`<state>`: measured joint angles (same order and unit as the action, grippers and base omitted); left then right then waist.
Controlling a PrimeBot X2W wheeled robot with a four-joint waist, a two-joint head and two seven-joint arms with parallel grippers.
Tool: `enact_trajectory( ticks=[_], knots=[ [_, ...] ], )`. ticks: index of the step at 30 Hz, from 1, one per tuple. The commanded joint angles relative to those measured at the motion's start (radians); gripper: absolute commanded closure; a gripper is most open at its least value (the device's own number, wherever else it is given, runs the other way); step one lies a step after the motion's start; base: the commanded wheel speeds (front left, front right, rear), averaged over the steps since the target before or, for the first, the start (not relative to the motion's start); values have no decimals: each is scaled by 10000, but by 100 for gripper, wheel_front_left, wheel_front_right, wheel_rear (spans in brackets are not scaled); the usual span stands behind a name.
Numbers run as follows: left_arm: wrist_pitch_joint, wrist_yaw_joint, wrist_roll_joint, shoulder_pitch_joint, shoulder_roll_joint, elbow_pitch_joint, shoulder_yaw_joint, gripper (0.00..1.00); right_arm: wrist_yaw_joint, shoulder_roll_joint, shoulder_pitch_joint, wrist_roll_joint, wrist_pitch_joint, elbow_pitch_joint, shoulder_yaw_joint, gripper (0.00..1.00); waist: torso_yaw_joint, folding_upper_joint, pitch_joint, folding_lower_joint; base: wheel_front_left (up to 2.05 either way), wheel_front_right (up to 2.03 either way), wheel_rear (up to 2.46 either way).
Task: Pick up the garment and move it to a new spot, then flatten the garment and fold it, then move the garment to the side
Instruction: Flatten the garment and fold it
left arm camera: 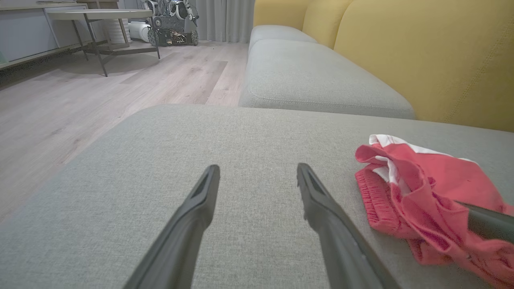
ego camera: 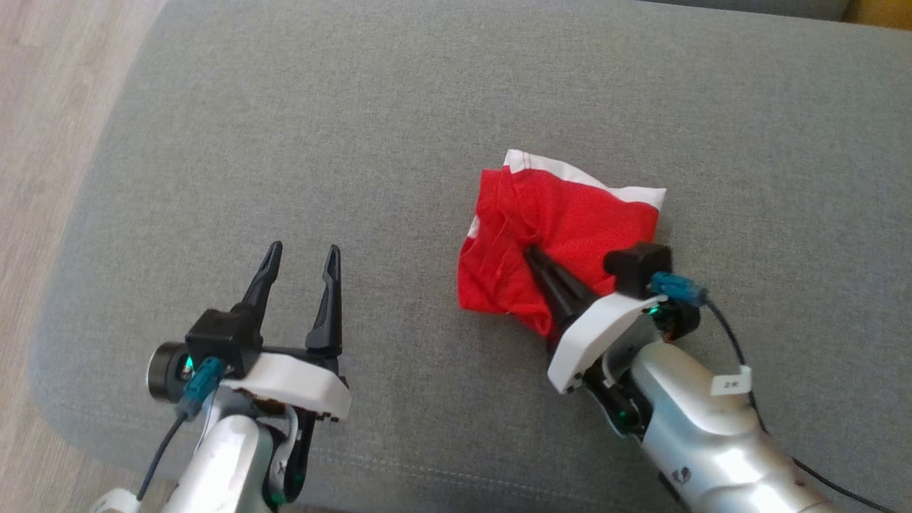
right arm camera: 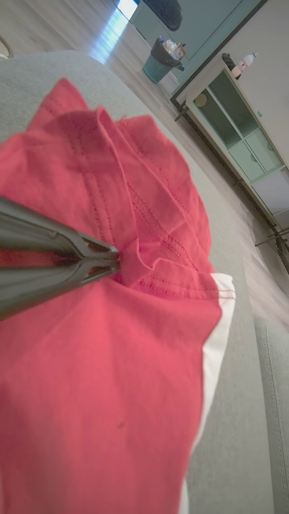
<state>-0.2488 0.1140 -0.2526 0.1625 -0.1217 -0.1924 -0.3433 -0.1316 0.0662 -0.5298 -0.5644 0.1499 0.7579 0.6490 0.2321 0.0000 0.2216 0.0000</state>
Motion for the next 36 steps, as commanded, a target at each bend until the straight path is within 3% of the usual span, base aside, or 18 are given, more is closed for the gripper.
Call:
enact_trajectory(
  ticks=[1, 11, 19, 20, 21, 22, 25, 31, 36],
  knots=[
    [-113, -31, -51, 481, -71, 268, 334, 0, 9, -160, -293, -173, 140, -161, 396, 100, 9, 0, -11, 0, 0, 0, 0],
    [-126, -38, -50, 444, -2, 216, 373, 0, 9, -160, -559, -774, 67, 14, 2402, 100, 4, 0, -66, 0, 0, 0, 0],
    [-128, 12, -40, 212, -64, 284, 550, 0, 9, -160, -552, -747, 784, -743, 2425, 100, -424, 0, -324, 0, 0, 0, 0],
    [-128, 19, -31, 170, -88, 297, 573, 0, 9, -160, -508, -696, 860, -915, 2223, 78, -500, 0, -387, 0, 0, 0, 0],
    [-128, 29, -24, 124, -113, 314, 596, 0, 9, -160, -449, -596, 922, -1066, 1949, 35, -576, 0, -449, 0, 0, 0, 0],
    [-128, 46, -19, 75, -138, 341, 626, 0, 9, -160, -376, -428, 971, -1204, 1622, 0, -656, 0, -505, 0, 0, 0, 0],
    [-129, 88, -13, -38, -191, 391, 691, 0, 9, -138, -101, -95, 1032, -1538, 862, 0, -809, 0, -654, 0, 0, 0, 0],
    [-129, 219, 10, -348, -395, 640, 896, 0, 9, 243, 1193, 1371, 1041, -3071, -1991, 0, -1211, 0, -954, 0, 0, 0, 0],
    [-113, 272, 25, -587, -589, 828, 970, 0, 9, 280, 2525, 2681, 333, -4810, -4132, 0, -1510, 0, -1214, 0, 0, 0, 0]
  ],
)
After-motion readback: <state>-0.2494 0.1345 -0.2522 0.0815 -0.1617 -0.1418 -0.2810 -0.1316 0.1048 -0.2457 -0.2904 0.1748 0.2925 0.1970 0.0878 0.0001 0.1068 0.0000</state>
